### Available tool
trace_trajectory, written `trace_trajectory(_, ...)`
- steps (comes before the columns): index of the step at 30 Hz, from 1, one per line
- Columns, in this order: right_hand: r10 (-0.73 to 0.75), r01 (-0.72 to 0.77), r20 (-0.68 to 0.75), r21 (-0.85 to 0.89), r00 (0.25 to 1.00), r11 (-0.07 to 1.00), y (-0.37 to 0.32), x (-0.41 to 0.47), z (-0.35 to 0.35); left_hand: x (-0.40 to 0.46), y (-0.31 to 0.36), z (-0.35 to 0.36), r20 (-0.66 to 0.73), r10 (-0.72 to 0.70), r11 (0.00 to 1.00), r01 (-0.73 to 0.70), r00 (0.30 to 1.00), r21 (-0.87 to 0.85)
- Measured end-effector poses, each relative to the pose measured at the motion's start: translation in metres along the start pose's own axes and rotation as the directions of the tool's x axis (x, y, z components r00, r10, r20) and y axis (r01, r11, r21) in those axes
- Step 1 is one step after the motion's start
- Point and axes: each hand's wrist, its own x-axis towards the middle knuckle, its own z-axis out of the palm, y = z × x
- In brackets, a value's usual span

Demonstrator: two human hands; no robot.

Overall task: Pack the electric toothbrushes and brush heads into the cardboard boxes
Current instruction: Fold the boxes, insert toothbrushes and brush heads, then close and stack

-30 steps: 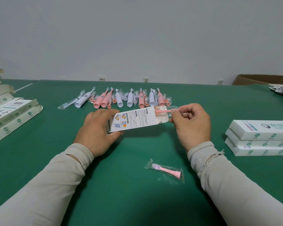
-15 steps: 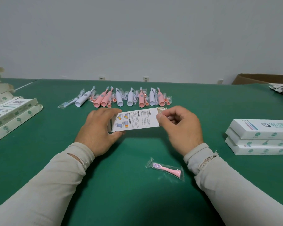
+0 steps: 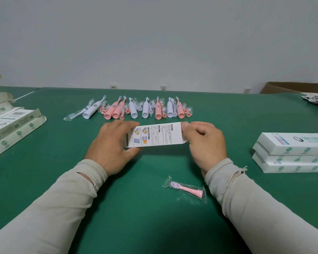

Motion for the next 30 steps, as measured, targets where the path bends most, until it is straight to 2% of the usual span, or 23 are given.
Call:
trace_trajectory(2,0.031,-0.04,0.113,0.083,0.993,0.996,-0.002,-0.003,0.003,0.0,0.002,0.001,-0.007,0.009,1.0,-0.009,1.0,-0.008)
trace_trajectory(4,0.059,-0.114,0.289,0.176,0.955,0.978,-0.007,-0.008,0.006,-0.001,0.002,0.002,-0.021,0.021,1.0,-0.021,1.0,-0.015)
trace_trajectory(7,0.085,-0.168,0.448,0.147,0.89,0.975,-0.008,-0.007,0.004,0.0,-0.004,0.002,-0.017,0.023,1.0,-0.023,1.0,-0.019)
trace_trajectory(9,0.094,-0.148,0.371,0.12,0.924,0.982,-0.011,-0.002,-0.004,0.001,-0.007,0.001,-0.006,0.001,1.0,-0.001,1.0,0.0)
trace_trajectory(11,-0.045,0.048,0.144,-0.016,0.988,0.999,-0.011,0.01,-0.018,0.002,-0.01,-0.001,-0.031,-0.029,1.0,0.029,0.999,0.008)
trace_trajectory(12,-0.131,0.143,0.119,-0.094,0.984,0.985,-0.013,0.013,-0.026,0.002,-0.011,-0.001,-0.05,-0.042,0.999,0.042,0.998,0.008)
trace_trajectory(13,-0.185,0.211,0.196,-0.121,0.963,0.97,-0.016,0.014,-0.033,0.003,-0.012,-0.002,-0.064,-0.054,0.998,0.055,0.996,0.011)
trace_trajectory(14,-0.19,0.242,0.357,-0.108,0.915,0.964,-0.019,0.013,-0.037,0.003,-0.013,-0.002,-0.071,-0.066,0.998,0.067,0.995,0.016)
trace_trajectory(15,-0.135,0.241,0.554,-0.122,0.822,0.963,-0.023,0.007,-0.039,0.003,-0.014,-0.002,-0.075,-0.074,0.997,0.075,0.994,0.021)
trace_trajectory(16,-0.022,0.23,0.719,-0.194,0.695,0.954,-0.027,-0.001,-0.039,0.003,-0.014,-0.002,-0.077,-0.078,0.997,0.08,0.994,0.023)
trace_trajectory(17,0.11,0.268,0.815,-0.31,0.569,0.912,-0.03,-0.01,-0.037,0.003,-0.015,-0.002,-0.076,-0.081,0.996,0.083,0.994,0.024)
trace_trajectory(18,0.222,0.351,0.846,-0.421,0.486,0.837,-0.031,-0.018,-0.033,0.003,-0.014,-0.002,-0.074,-0.083,0.996,0.085,0.994,0.026)
trace_trajectory(19,0.286,0.44,0.843,-0.492,0.455,0.751,-0.031,-0.023,-0.03,0.003,-0.014,-0.001,-0.07,-0.085,0.996,0.087,0.994,0.029)
trace_trajectory(21,0.238,0.552,0.825,-0.528,0.512,0.645,-0.03,-0.026,-0.024,0.003,-0.014,-0.001,-0.067,-0.09,0.995,0.092,0.994,0.026)
trace_trajectory(22,0.157,0.569,0.814,-0.514,0.559,0.642,-0.029,-0.024,-0.024,0.002,-0.013,-0.001,-0.066,-0.094,0.995,0.096,0.993,0.024)
trace_trajectory(23,0.061,0.554,0.794,-0.475,0.605,0.684,-0.028,-0.022,-0.024,0.002,-0.013,-0.001,-0.066,-0.096,0.995,0.098,0.993,0.022)
trace_trajectory(25,-0.137,0.427,0.695,-0.263,0.706,0.865,-0.025,-0.018,-0.023,0.002,-0.012,-0.001,-0.067,-0.094,0.995,0.096,0.993,0.019)
trace_trajectory(27,-0.261,0.271,0.495,0.054,0.828,0.961,-0.023,-0.013,-0.022,0.002,-0.012,-0.001,-0.066,-0.094,0.995,0.095,0.993,0.011)
trace_trajectory(28,-0.267,0.213,0.379,0.18,0.886,0.96,-0.023,-0.01,-0.022,0.002,-0.011,-0.001,-0.062,-0.097,0.995,0.098,0.993,0.007)
trace_trajectory(30,-0.232,0.178,0.142,0.315,0.962,0.932,-0.023,-0.004,-0.023,0.001,-0.011,-0.001,-0.055,-0.097,0.995,0.097,0.994,0.005)
